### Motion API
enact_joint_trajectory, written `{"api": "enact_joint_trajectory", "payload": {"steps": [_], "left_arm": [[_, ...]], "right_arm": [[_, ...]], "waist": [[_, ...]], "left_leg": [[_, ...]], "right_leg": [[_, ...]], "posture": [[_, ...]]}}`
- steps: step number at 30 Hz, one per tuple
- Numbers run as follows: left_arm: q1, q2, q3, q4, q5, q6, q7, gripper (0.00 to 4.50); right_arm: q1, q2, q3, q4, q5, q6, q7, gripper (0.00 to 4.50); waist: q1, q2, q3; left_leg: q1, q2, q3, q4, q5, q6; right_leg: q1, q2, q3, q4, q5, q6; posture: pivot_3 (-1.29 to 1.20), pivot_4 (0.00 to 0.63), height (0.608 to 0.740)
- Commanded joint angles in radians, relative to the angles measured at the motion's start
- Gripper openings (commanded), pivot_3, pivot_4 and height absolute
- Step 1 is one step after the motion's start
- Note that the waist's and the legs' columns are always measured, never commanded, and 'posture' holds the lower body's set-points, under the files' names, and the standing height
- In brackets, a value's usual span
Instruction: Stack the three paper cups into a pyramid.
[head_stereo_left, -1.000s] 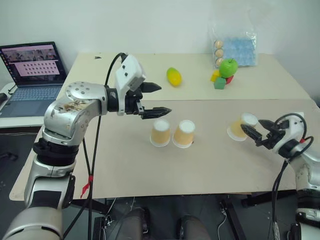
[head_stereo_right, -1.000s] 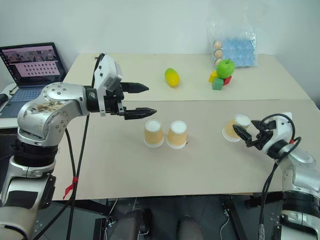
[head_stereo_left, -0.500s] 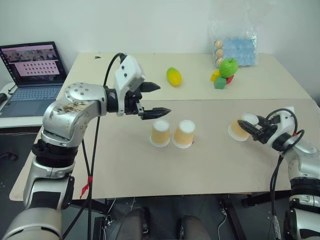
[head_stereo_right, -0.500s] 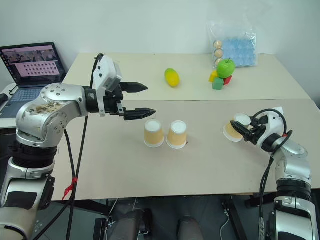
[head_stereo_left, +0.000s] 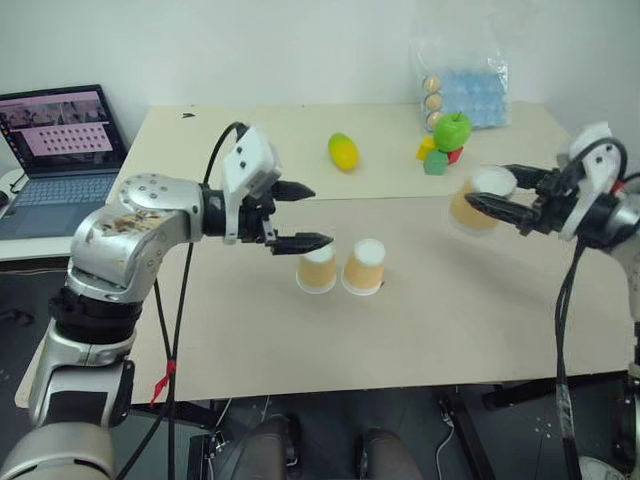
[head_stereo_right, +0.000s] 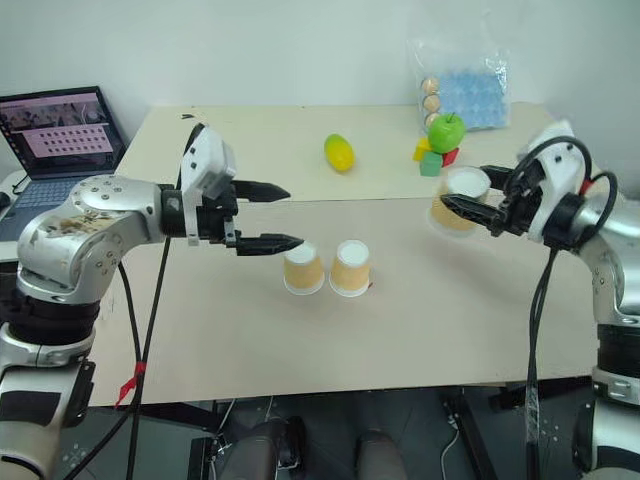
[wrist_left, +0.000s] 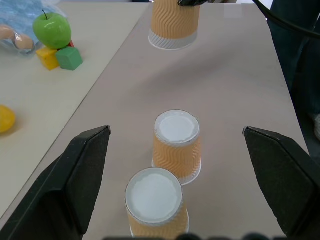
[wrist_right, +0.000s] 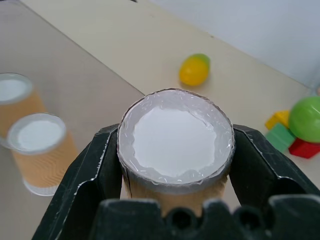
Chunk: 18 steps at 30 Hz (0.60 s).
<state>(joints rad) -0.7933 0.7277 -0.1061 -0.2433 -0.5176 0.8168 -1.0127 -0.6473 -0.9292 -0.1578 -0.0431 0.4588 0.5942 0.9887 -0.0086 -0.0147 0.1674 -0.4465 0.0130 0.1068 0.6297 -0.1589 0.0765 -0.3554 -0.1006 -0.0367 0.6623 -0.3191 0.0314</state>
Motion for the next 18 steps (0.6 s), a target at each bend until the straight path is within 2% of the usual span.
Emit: {"api": "enact_joint_trajectory", "payload": {"steps": [1, 5, 11, 18], "left_arm": [[0.024, 0.03, 0.029, -0.039, -0.009, -0.01, -0.01, 4.5], [0.032, 0.017, 0.038, -0.032, -0.003, -0.016, 0.017, 4.5], [0.062, 0.005, 0.048, -0.046, -0.002, -0.022, 0.053, 4.5], [0.095, 0.0, 0.051, -0.066, -0.003, -0.024, 0.08, 4.5]], "right_arm": [[-0.105, -0.02, 0.065, -0.058, 0.032, 0.056, 0.071, 2.72], [-0.223, 0.038, 0.151, -0.044, 0.042, 0.091, 0.113, 2.72], [-0.324, 0.152, 0.243, -0.024, 0.042, 0.137, 0.124, 2.72], [-0.366, 0.26, 0.258, -0.023, 0.059, 0.195, 0.087, 2.72]], "waist": [[-0.002, 0.0, 0.0], [-0.002, 0.0, 0.0], [-0.001, 0.0, 0.0], [0.002, 0.0, 0.0]], "left_leg": [[0.0, 0.0, 0.0, 0.0, -0.001, 0.001], [0.0, 0.0, 0.0, 0.0, -0.002, 0.001], [-0.001, 0.0, 0.001, 0.0, -0.001, 0.0], [-0.002, 0.0, 0.001, 0.0, 0.0, 0.001]], "right_leg": [[0.0, 0.0, 0.0, 0.0, 0.0, 0.0], [-0.001, -0.001, 0.0, 0.0, 0.0, 0.0], [-0.002, -0.002, 0.0, 0.0, 0.0, 0.0], [-0.003, -0.001, -0.001, 0.001, 0.0, 0.0]], "posture": [[0.0, 0.15, 0.74], [0.0, 0.15, 0.74], [0.0, 0.15, 0.74], [0.0, 0.15, 0.74]]}}
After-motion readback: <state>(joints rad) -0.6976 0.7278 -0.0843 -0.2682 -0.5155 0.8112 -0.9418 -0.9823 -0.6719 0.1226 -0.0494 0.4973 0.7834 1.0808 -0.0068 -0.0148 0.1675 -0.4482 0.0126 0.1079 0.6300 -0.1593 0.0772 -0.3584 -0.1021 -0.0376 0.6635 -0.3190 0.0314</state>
